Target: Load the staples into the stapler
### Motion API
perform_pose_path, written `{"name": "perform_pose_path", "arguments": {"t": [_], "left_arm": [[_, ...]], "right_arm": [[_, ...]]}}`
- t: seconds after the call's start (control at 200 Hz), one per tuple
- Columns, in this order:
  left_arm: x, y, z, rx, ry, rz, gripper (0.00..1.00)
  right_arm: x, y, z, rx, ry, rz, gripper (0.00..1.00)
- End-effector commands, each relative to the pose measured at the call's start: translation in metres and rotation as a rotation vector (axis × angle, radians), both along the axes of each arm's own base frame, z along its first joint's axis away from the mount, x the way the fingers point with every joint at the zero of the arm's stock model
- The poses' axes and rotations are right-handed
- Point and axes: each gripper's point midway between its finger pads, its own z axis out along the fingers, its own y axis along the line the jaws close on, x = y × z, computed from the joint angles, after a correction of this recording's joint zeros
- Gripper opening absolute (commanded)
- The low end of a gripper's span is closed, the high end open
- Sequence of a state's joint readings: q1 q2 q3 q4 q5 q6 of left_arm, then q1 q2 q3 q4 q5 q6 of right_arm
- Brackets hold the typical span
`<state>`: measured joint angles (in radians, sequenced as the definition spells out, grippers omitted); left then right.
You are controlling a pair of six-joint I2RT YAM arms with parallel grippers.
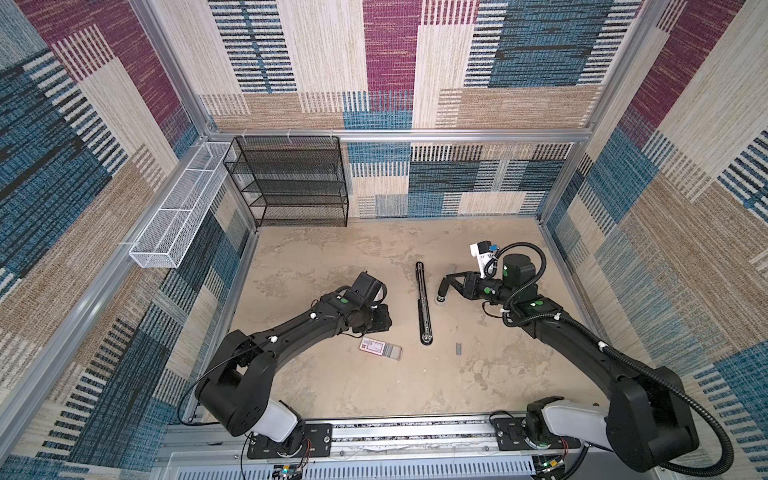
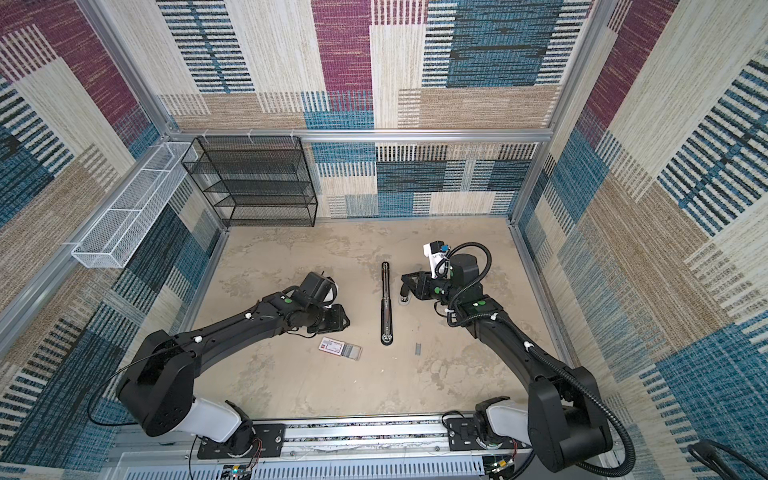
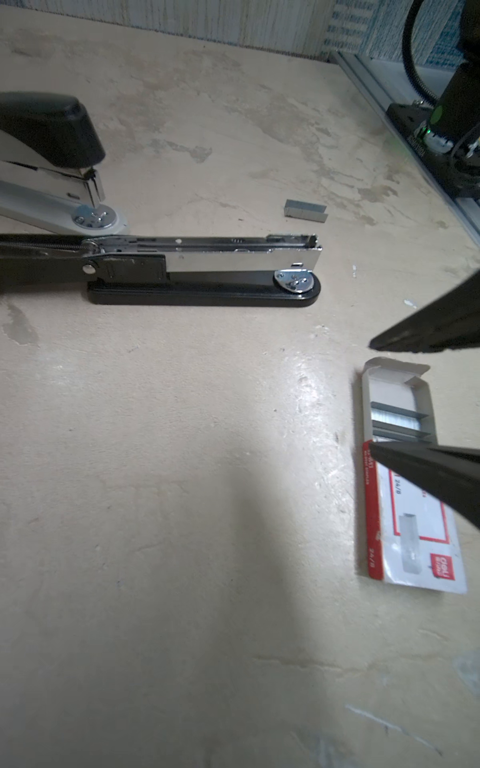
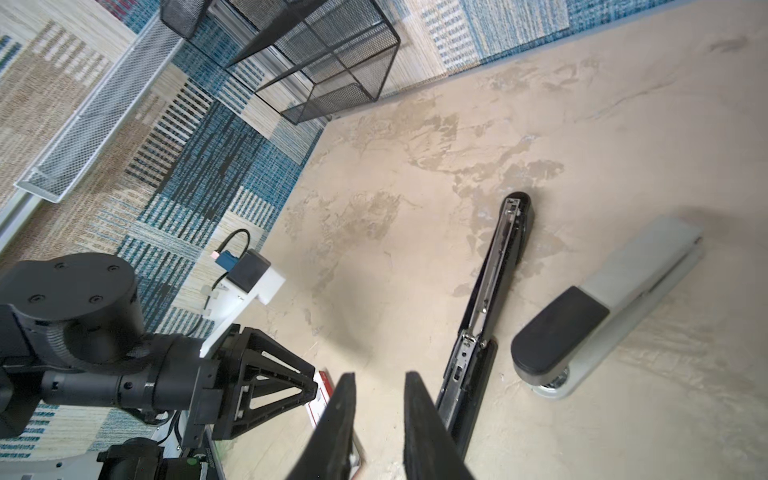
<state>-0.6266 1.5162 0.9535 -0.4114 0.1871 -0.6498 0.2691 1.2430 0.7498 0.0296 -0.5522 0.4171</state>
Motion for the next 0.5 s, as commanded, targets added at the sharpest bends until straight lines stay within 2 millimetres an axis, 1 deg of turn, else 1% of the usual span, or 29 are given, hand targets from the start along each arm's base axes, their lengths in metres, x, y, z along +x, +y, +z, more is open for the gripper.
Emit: {"name": "perform_pose_path", "arguments": {"t": [0.0,0.08,0.175,0.27,0.381,0.426,0.491], "left_arm": [[0.004,-0.008,0.003,-0.032,-0.014,-0.017,0.40],[0.003,-0.013,0.005,-0.057,-0.006,-0.030,0.40],[-0.003,-0.021,0.009,-0.099,0.009,-0.068,0.40],[-0.012,-0.033,0.019,-0.157,0.004,-0.130,0.40],[-0.024,-0.048,0.028,-0.193,0.009,-0.204,0.40],[-0.029,-0.054,0.030,-0.193,0.008,-0.233,0.40],[-0.037,-0.064,0.031,-0.178,0.002,-0.269,0.40]], "right_arm": [[-0.003,-0.010,-0.015,-0.090,0.047,-0.057,0.35],[-0.010,-0.019,-0.030,-0.143,0.111,-0.104,0.46],[-0.027,-0.025,-0.047,-0.158,0.177,-0.113,0.53],[-0.043,-0.023,-0.056,-0.117,0.216,-0.096,0.56],[-0.053,-0.022,-0.058,-0.077,0.241,-0.096,0.61],[-0.054,-0.028,-0.059,-0.077,0.251,-0.131,0.64],[-0.052,-0.042,-0.063,-0.093,0.277,-0.207,0.65]]}}
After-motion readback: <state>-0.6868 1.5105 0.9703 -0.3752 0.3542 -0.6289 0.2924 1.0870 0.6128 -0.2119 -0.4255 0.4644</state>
